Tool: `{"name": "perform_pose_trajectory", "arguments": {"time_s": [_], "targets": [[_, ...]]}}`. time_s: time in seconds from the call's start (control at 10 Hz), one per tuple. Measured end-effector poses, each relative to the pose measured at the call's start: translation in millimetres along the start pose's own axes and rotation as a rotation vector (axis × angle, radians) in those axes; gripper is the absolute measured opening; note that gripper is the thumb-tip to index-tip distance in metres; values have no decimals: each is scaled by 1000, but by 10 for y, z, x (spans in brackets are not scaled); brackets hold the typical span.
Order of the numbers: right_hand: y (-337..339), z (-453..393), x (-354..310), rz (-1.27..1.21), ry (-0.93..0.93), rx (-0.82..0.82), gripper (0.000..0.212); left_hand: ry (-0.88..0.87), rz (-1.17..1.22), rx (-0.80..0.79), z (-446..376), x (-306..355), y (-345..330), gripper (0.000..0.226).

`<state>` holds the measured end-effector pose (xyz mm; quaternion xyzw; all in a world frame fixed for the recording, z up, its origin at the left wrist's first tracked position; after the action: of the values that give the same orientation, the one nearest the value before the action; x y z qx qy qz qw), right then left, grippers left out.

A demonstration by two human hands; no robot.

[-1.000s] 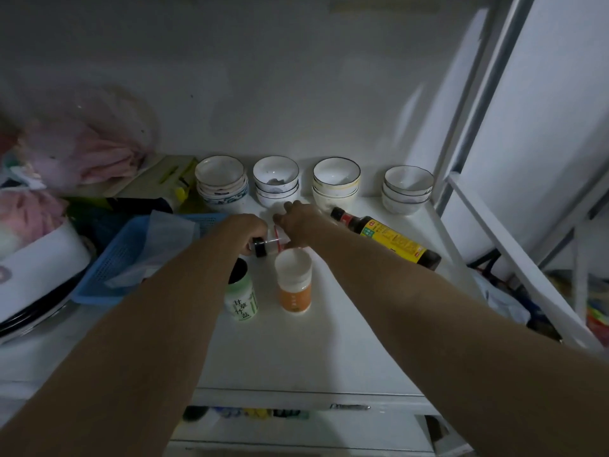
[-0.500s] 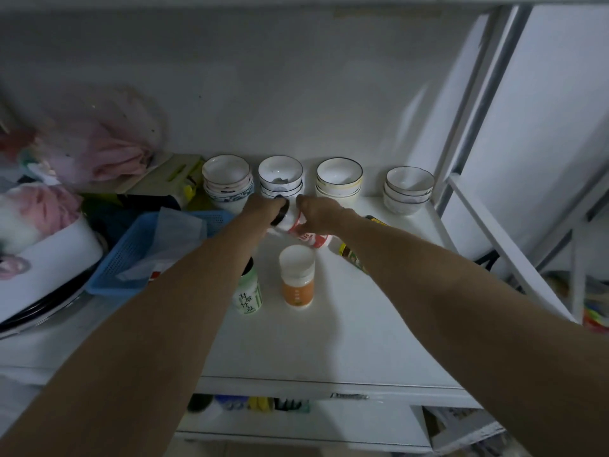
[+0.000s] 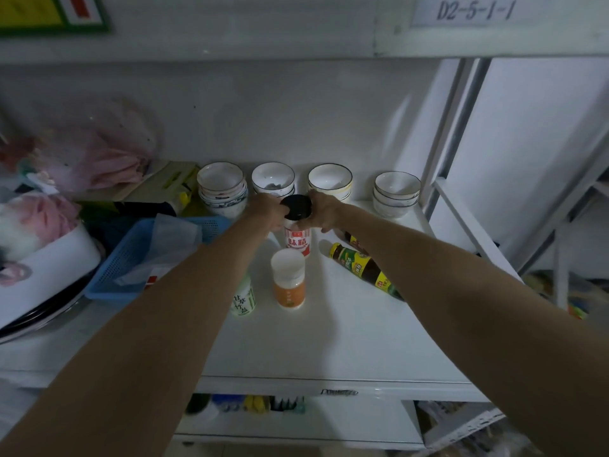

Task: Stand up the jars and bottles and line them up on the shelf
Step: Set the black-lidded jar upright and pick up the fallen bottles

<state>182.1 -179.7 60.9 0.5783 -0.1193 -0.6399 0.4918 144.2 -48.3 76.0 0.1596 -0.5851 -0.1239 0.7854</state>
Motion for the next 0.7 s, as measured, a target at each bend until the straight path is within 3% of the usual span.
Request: {"name": "perform_pose_trajectory", "arguments": {"time_s": [0.1, 0.2, 0.3, 0.4, 0.5, 0.6, 0.7], "targets": [[79, 43, -62, 94, 9, 37, 70, 56, 5, -3, -27, -23, -24, 28], [92, 50, -84, 83, 28, 28, 65, 61, 0, 66, -94, -59, -42, 13], [106, 75, -88, 32, 52, -16, 65, 59, -39, 51, -66, -55, -64, 38], [125, 99, -45, 28, 42, -49, 70, 79, -65, 54, -91, -66, -85, 43], [158, 144, 46, 14, -22, -96, 82, 22, -223, 202, -95, -21, -73, 44], [242, 285, 148, 260, -130, -14, 54, -136, -364, 371, 43, 171, -146, 38], [258, 420, 330, 517, -248, -11, 17, -262, -374, 240, 251, 338, -434, 26]]}}
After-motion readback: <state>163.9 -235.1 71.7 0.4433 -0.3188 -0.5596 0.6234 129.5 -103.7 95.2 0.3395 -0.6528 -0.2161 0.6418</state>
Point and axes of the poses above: each hand's wrist, its own z-axis away from the middle knuckle, its own y-axis out of the back of the hand, x = y × z, the point moved 2 cm from there along -z, towards the middle knuckle, and after that the axes turned 8 degrees about -x, right-handed, at the moved point
